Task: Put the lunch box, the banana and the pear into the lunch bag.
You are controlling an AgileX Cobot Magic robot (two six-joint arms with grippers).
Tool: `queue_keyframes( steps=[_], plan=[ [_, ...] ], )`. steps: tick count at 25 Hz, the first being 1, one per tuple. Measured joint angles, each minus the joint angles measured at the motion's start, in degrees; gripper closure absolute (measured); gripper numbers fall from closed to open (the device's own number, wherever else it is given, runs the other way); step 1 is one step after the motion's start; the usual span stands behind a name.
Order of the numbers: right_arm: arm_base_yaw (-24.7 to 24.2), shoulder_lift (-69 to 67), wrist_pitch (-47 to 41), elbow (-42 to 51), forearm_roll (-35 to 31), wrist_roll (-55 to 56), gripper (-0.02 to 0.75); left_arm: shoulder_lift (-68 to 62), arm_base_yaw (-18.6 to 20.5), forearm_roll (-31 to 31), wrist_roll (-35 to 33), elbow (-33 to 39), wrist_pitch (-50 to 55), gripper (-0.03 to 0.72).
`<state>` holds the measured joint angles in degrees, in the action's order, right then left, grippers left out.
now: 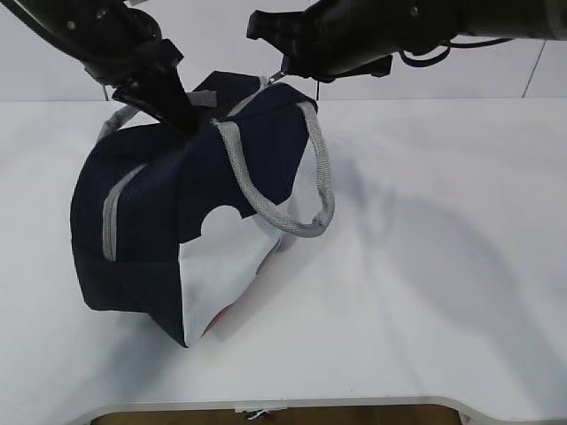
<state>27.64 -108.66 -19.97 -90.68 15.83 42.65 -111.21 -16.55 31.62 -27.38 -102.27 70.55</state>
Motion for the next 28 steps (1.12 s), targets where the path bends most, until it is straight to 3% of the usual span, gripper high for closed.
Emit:
queue_keyframes(
  steps=[4,28],
  plan=[
    [0.00,-0.44,0.00,0.00,0.00,0.00,0.725,0.00,-0.05,-0.56,0.00,0.00,0.00,0.693],
    [-0.68,-3.15,2.65,-3.00,3.83,0.11,0.725,9.38,-0.05,-3.06,-6.15,0.00,-0.19,0.697]
  ],
)
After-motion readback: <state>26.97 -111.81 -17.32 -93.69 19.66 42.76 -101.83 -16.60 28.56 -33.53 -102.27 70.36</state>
